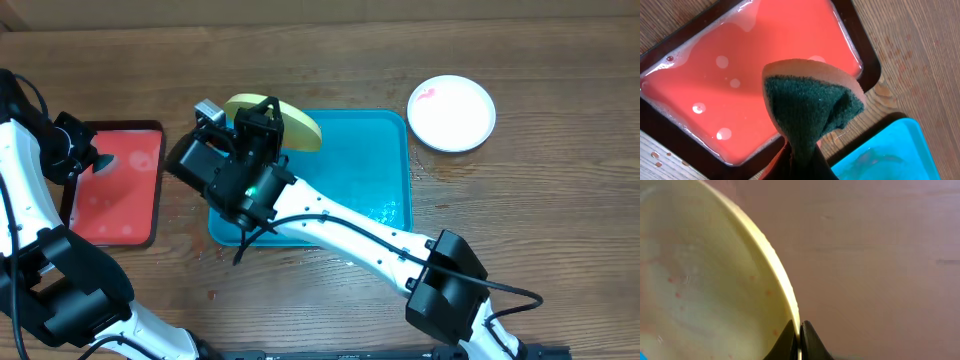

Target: Clean dirty plates on tray and stack at the side

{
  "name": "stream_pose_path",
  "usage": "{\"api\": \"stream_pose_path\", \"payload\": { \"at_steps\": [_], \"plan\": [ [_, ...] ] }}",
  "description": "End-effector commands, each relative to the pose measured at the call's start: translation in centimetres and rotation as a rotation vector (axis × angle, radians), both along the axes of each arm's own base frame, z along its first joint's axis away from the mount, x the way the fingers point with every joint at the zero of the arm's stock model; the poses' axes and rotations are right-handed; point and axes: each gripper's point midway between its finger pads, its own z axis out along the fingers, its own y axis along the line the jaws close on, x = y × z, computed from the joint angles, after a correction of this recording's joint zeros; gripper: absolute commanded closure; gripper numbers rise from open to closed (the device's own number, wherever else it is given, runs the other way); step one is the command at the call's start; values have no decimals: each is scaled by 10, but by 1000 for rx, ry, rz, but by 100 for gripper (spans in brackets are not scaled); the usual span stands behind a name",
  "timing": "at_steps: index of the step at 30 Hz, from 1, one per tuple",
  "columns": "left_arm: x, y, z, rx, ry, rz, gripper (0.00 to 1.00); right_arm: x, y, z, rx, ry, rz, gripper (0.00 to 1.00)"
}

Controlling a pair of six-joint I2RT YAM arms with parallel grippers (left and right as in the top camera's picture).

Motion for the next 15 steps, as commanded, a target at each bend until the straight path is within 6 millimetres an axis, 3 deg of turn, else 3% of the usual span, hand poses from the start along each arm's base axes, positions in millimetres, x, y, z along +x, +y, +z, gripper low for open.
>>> {"api": "stream_pose_path", "payload": {
  "at_steps": [1,4,7,10,15],
  "plan": [
    [-1,-4,-3,-20,5,6,96,-1,20,-27,269,262,132,96],
    [-1,-4,-3,-20,5,6,96,1,10,-47,303,395,147,96],
    [-1,-4,-3,-22,5,11,96,24,-21,-40,437,339,-22,96],
    [-1,-4,-3,-22,4,13,96,39,-40,-33,550,354,-81,96],
    [-1,-4,-3,-21,4,13,96,55,-65,-32,848,629,-14,96]
  ]
}}
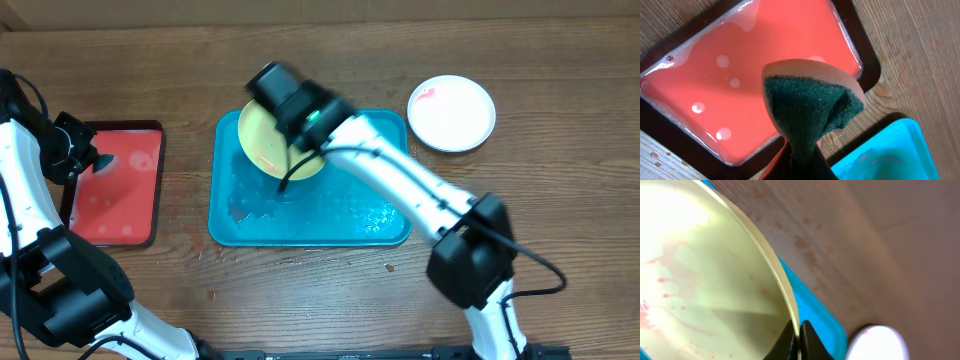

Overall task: Clean dirty plates on tray and stack at the side
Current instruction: 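Carry the yellow plate right and lower it onto the plate stack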

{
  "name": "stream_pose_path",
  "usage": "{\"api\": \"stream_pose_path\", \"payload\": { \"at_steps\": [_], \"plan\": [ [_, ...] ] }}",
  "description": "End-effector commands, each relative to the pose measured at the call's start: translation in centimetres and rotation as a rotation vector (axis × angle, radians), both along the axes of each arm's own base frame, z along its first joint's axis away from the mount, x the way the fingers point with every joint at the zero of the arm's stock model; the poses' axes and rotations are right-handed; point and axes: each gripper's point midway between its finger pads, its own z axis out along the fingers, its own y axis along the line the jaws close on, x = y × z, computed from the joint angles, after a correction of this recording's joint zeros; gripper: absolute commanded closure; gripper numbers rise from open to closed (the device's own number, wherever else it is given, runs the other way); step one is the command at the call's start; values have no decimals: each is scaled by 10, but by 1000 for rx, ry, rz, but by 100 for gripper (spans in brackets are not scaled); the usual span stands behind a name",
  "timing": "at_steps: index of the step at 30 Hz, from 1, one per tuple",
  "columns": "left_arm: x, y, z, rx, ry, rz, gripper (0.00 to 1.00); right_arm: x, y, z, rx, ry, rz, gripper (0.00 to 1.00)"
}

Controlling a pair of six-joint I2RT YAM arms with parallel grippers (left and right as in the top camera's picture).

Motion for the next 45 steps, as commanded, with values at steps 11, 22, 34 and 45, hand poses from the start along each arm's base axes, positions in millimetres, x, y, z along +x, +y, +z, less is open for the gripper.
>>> {"api": "stream_pose_path", "payload": {
  "at_steps": [11,22,34,45],
  "plan": [
    [1,-2,-2,-15,-4,9,96,39,-196,9,678,432,-291,96],
    [2,-2,-2,-13,-7,9,96,45,-331,-49,729,383,-572,96],
    [1,-2,-2,-14,-6,9,96,52,-375,-97,767,295,-902,96],
    [1,-2,-2,-14,-6,9,96,49,-375,-99,754,303,-922,95]
  ]
}}
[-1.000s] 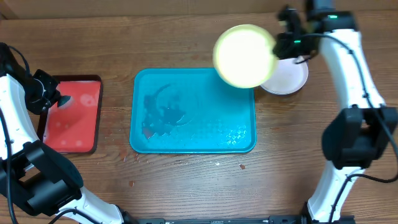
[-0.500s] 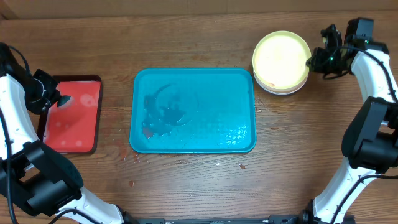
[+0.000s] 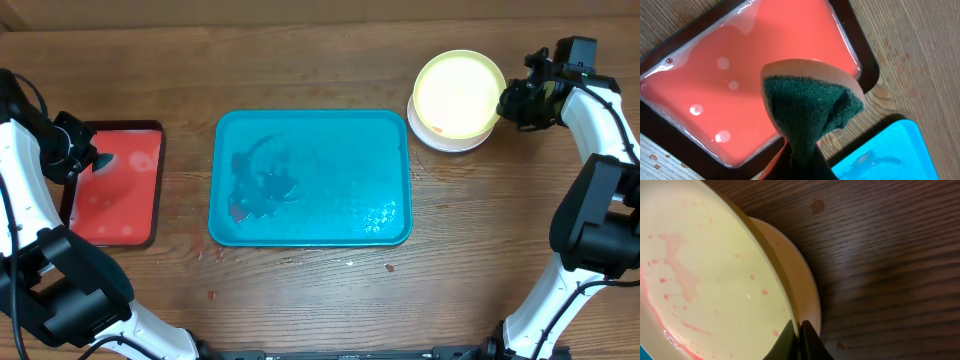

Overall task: Clean dirty plates on tray and stack at the side
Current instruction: 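Carry the yellow plate right and lower it onto the plate stack, then release the sponge on the red tray with the left gripper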

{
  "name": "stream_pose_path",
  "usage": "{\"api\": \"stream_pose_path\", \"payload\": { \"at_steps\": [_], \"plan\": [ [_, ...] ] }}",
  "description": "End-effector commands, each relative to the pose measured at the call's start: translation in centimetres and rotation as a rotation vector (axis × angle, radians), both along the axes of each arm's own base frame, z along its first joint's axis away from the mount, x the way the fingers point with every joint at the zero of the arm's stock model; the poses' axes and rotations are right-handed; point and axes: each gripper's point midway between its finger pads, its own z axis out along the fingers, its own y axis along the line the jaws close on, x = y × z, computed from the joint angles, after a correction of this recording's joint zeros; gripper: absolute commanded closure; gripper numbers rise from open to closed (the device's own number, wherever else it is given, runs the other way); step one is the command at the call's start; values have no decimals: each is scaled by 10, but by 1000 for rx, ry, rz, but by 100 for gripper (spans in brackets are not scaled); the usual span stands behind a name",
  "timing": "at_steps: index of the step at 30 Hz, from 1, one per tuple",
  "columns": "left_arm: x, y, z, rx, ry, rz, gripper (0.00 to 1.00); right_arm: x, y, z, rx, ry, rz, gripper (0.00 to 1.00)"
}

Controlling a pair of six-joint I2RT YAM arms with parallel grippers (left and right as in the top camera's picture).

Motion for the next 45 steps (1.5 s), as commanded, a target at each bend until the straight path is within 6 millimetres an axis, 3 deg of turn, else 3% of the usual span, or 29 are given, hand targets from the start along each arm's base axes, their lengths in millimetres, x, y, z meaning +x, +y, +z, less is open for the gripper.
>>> {"api": "stream_pose_path", "payload": {
  "at_steps": [1,4,5,6,10,14,18,22,25,31,36,39,42,45],
  "plan": [
    [0,-3,-3,-19,2,9,96,-1,2,6,-2,-4,-10,94],
    [0,-3,-3,-19,2,9,96,-5,4,4,3,16,-7,81],
    [0,-3,-3,-19,2,9,96,-6,6,3,5,23,-5,60],
    [-1,-3,-3,-19,2,9,96,-8,8,2,6,31,-1,0],
    [0,-3,-3,-18,1,9,96,-11,20,1,23,49,23,0],
    [0,-3,-3,-17,0,9,96,-14,49,5,111,53,82,0],
    [-1,-2,-4,-13,6,11,96,-12,73,22,173,14,138,0],
    [-4,10,-12,40,44,28,96,-13,92,59,149,-64,200,0],
    [-1,19,-27,64,70,37,96,-17,113,102,104,-166,286,0],
    [4,3,-90,-94,156,12,96,-38,147,167,-37,-291,345,0],
    [6,-1,-114,-136,185,-7,96,-58,171,208,-215,-384,356,0],
    [10,1,-114,-123,167,-22,94,-66,185,221,-263,-419,372,0],
    [10,2,-114,-119,165,-37,76,-72,200,223,-269,-431,404,0],
    [10,2,-111,-114,163,-54,72,-75,210,223,-265,-431,426,0]
  ]
}}
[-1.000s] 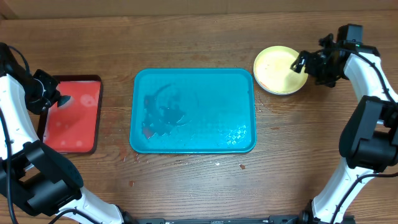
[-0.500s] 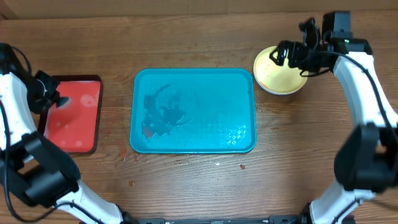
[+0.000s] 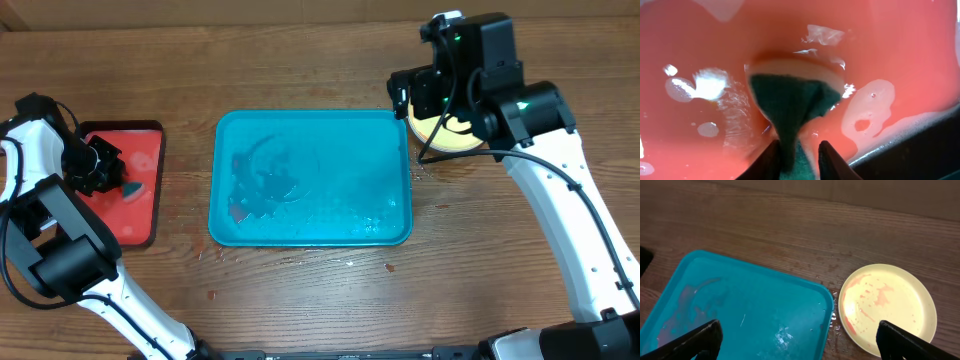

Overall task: Clean dirty plates on tray and stack at the side
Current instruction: 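Release the sponge on the red tray with the left gripper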

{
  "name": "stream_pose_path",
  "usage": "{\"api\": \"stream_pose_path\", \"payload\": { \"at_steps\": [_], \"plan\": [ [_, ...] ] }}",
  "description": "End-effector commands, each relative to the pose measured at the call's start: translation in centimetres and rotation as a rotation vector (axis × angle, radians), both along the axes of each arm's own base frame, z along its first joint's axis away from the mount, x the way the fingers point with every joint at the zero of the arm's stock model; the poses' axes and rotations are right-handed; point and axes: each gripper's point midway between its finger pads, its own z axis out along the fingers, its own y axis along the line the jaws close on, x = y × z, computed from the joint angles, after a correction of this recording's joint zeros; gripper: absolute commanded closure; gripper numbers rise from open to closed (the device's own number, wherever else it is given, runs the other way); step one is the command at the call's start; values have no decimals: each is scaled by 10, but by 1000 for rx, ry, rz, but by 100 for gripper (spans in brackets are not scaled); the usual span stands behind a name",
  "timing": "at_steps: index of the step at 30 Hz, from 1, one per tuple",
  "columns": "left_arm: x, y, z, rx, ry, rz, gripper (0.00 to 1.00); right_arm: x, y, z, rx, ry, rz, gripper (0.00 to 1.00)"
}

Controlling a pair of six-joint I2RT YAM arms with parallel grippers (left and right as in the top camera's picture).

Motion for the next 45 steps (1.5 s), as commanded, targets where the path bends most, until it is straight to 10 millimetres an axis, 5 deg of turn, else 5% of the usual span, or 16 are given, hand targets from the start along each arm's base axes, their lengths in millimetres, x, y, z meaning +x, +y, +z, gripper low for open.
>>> {"api": "stream_pose_path", "payload": {
  "at_steps": [1,3,9,14,21,27,32,39,43,45],
  "plan": [
    [5,0,13,2,-31,-38,71,-3,-1,13,-36,-44,-16,0],
    [6,2,23,6,-37,-40,70,-3,1,13,-35,-45,-11,0],
    [18,4,95,41,-145,-118,49,-8,1,13,-31,-33,-4,0],
    [20,-16,156,21,-284,-206,29,-19,7,34,18,-71,32,0],
    [-11,-47,228,58,-402,-278,20,-63,-7,70,33,-113,35,0],
    [-41,-91,285,104,-519,-388,20,-102,-20,76,-11,-90,68,0],
    [-62,-152,332,191,-666,-581,20,-123,-26,62,-51,-12,92,0],
    [-125,-214,356,271,-850,-742,21,-124,-26,59,-72,-9,116,0],
    [-161,-219,344,345,-934,-731,19,-117,-24,66,-70,-52,124,0],
    [-173,-215,337,404,-967,-708,0,-113,-22,70,-63,-77,124,0]
  ]
}}
